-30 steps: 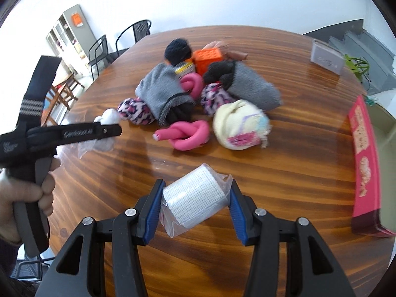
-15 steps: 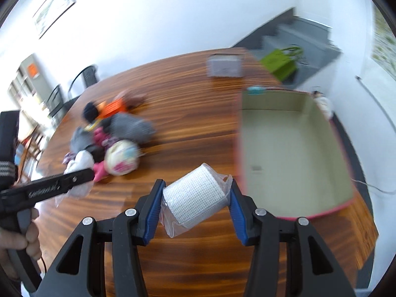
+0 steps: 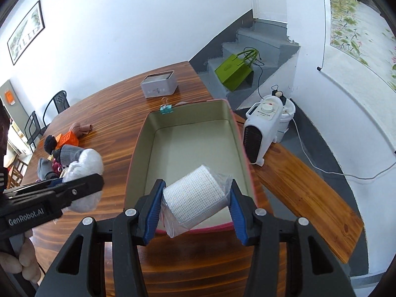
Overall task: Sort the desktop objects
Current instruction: 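Carry the plastic bag and tape roll into the box and release both, then move both tools back toward the pile of soft items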
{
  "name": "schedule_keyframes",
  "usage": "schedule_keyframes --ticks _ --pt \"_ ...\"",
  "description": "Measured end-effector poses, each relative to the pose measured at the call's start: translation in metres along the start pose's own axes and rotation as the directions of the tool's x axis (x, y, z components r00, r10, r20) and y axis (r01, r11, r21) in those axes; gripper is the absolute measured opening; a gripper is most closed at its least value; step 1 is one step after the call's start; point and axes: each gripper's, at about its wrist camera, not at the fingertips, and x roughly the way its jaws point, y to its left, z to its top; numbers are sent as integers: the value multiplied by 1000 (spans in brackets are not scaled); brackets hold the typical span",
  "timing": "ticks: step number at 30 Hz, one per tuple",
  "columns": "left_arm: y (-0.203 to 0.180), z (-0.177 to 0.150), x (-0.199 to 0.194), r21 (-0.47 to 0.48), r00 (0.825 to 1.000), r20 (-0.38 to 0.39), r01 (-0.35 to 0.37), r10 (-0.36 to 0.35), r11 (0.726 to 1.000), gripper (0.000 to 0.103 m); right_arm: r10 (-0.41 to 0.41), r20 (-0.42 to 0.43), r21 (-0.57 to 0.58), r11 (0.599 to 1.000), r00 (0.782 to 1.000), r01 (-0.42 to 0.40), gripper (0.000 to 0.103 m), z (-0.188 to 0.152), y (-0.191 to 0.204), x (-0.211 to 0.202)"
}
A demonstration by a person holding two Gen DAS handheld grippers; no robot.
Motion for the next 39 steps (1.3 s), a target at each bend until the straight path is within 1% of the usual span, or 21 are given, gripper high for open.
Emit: schedule_keyframes --ticks 3,4,5,7,11,21,24,26,27,29,35,36,37,39 --pt "-12 3 13 20 1000 -9 -1 1 1000 41 3 11 5 1000 1000 -3 54 5 -8 0" --pt "-14 4 18 22 1000 -18 0 0 1000 45 4 14 7 1000 1000 -4 54 6 -10 1" --pt "-16 4 20 19 1000 -26 0 1 1000 53 6 16 9 1000 1000 -6 54 7 -11 1" --pt "-15 3 22 4 1000 -29 -1 1 1000 64 11 20 13 1000 1000 -12 54 11 -13 2" --pt "-9 3 20 -21 1000 -21 -22 22 1000 65 21 22 22 1000 1000 -21 54 16 -15 7" --pt "29 -8 5 -108 996 -13 -94 93 990 65 36 -15 43 998 999 -35 56 12 -13 16" --pt "39 -12 3 -129 994 -18 -111 109 985 65 29 -19 52 998 999 -28 59 9 -13 16" --pt "46 -13 1 -146 993 -22 -122 120 982 65 23 -20 54 998 1000 -22 60 8 -12 15" --pt "49 -14 0 -153 992 -23 -129 127 980 66 22 -21 54 998 1000 -21 60 7 -11 14" --pt "56 -17 -4 -171 990 -18 -138 137 976 76 25 -24 51 998 999 -24 60 6 -7 15" --pt "87 -25 -21 -235 981 -13 -191 193 953 78 58 -35 28 998 998 -57 60 4 16 18" --pt "93 -26 -24 -248 979 -13 -202 205 948 78 66 -38 23 998 997 -65 60 3 21 19" --pt "99 -28 -27 -261 976 -14 -213 217 942 82 74 -41 14 997 996 -74 60 3 27 20" --pt "114 -32 -34 -289 969 -10 -238 245 927 83 91 -46 -2 996 995 -91 60 2 40 21"
